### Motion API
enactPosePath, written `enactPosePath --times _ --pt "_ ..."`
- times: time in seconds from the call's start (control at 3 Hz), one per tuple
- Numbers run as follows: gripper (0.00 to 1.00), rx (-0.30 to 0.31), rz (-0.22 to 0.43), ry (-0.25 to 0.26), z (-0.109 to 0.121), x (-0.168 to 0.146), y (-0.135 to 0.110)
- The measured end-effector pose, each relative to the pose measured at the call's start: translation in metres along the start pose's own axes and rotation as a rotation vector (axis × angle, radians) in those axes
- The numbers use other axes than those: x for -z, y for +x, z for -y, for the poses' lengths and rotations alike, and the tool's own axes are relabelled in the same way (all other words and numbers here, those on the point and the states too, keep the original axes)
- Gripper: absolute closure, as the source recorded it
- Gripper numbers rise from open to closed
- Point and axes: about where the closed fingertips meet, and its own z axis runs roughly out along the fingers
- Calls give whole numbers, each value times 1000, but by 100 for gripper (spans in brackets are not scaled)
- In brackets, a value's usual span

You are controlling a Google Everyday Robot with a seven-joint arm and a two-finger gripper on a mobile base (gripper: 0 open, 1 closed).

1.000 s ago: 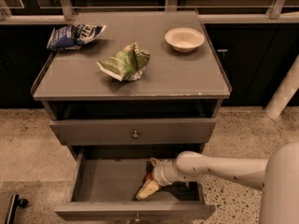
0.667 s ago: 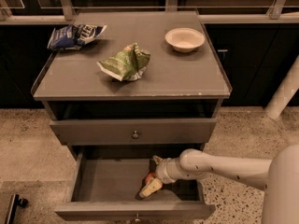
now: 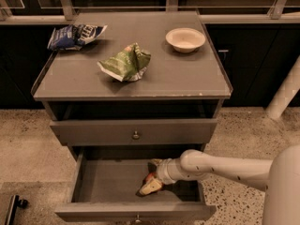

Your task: Pick apple from middle drawer and place on counter

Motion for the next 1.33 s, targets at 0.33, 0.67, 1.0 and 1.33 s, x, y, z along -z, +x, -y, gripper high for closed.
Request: enactPosePath --times 0.33,0.67,1.0,1.33 --pt "41 0 0 0 0 0 0" --pt "64 0 0 0 0 0 0" --pt "87 0 0 0 0 0 0" --pt "100 0 0 0 0 0 0"
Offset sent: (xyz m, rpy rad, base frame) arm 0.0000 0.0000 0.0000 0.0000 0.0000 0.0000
